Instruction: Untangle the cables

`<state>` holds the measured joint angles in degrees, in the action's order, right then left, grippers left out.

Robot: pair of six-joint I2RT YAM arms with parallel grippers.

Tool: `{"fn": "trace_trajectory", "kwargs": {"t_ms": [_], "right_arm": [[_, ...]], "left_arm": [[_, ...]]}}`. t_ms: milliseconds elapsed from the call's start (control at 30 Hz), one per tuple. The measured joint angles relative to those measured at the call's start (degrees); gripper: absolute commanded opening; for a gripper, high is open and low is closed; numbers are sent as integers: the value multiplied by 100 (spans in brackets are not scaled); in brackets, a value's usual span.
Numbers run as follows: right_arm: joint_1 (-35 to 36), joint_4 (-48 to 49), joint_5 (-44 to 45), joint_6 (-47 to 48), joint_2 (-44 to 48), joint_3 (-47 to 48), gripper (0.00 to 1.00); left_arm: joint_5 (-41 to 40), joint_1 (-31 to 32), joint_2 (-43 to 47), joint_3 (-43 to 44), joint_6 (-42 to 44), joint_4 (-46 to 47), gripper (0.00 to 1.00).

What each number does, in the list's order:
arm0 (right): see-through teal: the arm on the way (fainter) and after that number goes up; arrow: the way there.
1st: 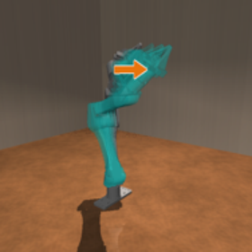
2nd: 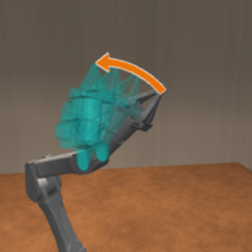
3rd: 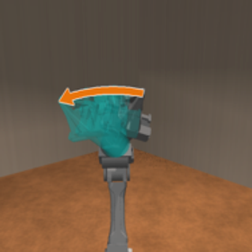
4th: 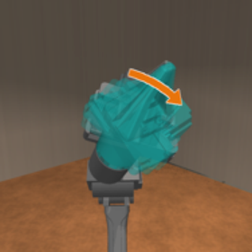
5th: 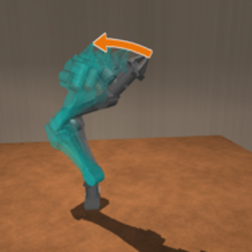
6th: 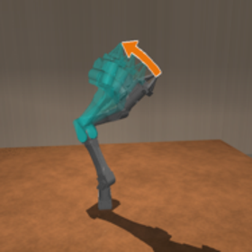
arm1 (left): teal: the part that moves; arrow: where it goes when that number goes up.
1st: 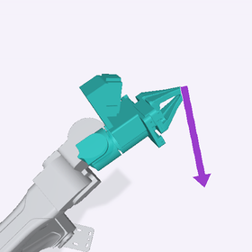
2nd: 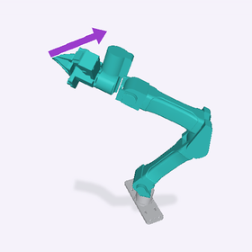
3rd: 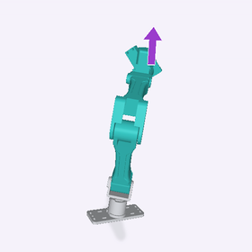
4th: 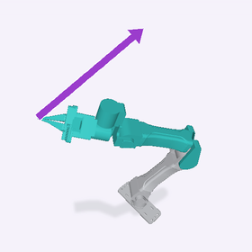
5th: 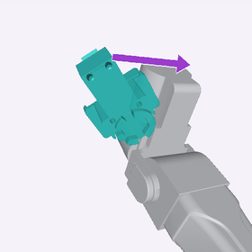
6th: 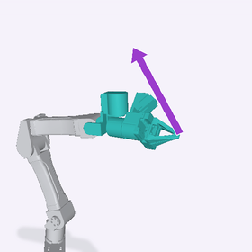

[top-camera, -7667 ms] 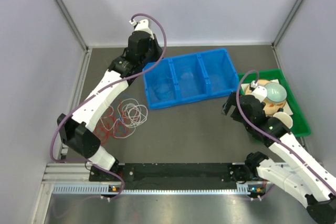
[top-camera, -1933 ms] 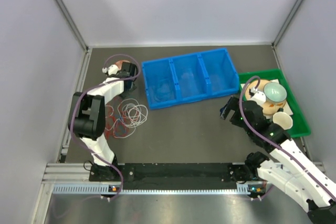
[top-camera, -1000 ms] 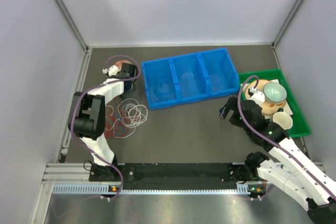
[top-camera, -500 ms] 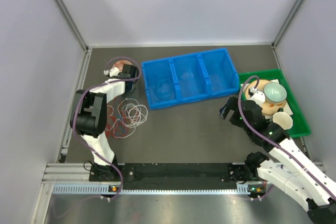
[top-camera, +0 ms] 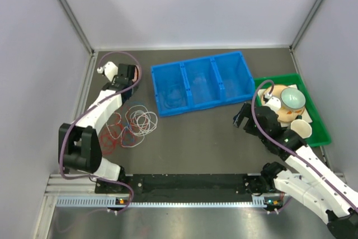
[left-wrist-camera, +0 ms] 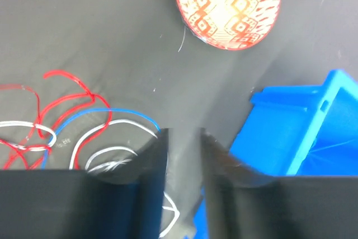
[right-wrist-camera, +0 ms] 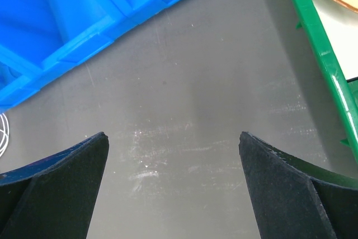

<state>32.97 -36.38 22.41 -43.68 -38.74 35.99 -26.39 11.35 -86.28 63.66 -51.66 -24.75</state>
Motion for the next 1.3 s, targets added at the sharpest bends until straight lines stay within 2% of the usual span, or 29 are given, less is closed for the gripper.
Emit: {"fn": "trace_trajectory", "kwargs": {"t_ms": [67, 200, 367, 933, 1300], "right_arm": [[0, 9, -17, -2, -52, 0, 98], [0, 44, -66, 0, -68, 0, 98], [0, 44, -85, 0, -68, 0, 98], [0, 46, -131, -4, -162, 0, 98], [0, 52, -175, -4, -225, 0, 98]], "left_arm": [[17, 0, 140, -188, -37, 122, 57], [232, 7, -295, -448, -140, 109, 59], [514, 22, -883, -621, -302, 81, 57], [476, 79, -909, -647, -339, 234, 50], [337, 79, -1438, -138, -221, 428, 46]]}}
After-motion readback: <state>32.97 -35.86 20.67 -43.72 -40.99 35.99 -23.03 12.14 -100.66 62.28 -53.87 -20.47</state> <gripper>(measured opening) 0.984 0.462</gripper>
